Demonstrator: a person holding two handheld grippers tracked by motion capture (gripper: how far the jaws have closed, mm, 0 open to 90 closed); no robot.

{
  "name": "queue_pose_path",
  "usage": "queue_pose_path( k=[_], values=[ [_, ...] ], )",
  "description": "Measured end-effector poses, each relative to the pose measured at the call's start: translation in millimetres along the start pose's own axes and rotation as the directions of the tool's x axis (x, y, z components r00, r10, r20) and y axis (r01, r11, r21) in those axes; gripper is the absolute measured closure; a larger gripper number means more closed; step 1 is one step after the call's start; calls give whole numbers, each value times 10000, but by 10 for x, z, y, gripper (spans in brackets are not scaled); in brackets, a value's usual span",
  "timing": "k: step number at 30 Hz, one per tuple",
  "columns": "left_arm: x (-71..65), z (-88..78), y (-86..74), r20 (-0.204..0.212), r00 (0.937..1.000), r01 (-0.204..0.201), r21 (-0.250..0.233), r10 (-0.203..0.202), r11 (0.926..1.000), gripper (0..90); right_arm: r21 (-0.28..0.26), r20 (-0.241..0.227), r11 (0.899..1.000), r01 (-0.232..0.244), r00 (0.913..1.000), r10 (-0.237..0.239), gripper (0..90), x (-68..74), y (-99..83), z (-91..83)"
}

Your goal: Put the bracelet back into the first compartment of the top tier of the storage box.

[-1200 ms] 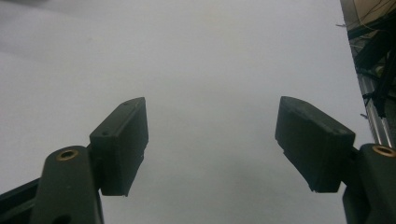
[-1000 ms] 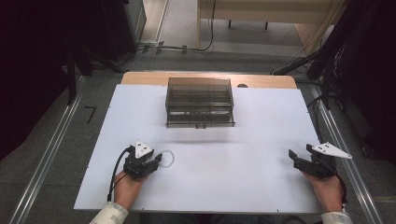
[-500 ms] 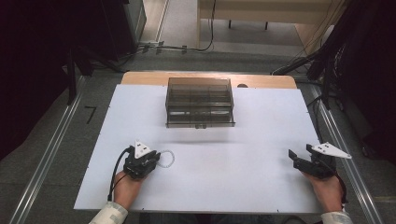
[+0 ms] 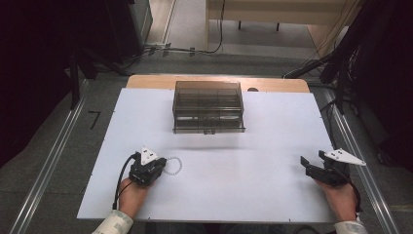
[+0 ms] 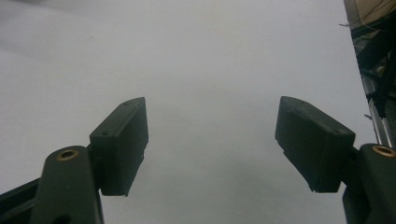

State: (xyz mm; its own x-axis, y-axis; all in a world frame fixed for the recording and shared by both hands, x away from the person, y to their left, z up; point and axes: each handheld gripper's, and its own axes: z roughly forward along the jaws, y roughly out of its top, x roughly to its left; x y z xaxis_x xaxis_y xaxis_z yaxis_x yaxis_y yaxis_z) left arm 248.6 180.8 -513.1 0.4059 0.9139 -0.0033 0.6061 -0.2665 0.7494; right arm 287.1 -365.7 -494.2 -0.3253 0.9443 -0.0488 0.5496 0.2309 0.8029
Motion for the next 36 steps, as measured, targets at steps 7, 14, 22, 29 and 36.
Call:
queue_pose_path(
  k=[7,14,22,29,36],
  values=[
    [7,-1,0,43,9999,147,-30,-146,9999,859,6,-43,10000,58,10000,-58,238,13,7,12],
    [14,2,8,65,9998,169,-162,-168,9997,869,2,5,10000,-3,10000,3,239,-1,2,5],
    [17,-51,21,202,9994,287,-727,-273,9969,871,-15,24,10000,11,10000,-11,239,-10,-2,-1],
    [-29,-143,36,204,9998,35,-1658,-1,9862,872,-6,4,10000,10,10000,-10,239,-3,0,8],
    [-30,-161,43,333,9994,168,-1837,-108,9828,872,-13,6,10000,-17,10000,17,239,-9,-3,5]
  ],
)
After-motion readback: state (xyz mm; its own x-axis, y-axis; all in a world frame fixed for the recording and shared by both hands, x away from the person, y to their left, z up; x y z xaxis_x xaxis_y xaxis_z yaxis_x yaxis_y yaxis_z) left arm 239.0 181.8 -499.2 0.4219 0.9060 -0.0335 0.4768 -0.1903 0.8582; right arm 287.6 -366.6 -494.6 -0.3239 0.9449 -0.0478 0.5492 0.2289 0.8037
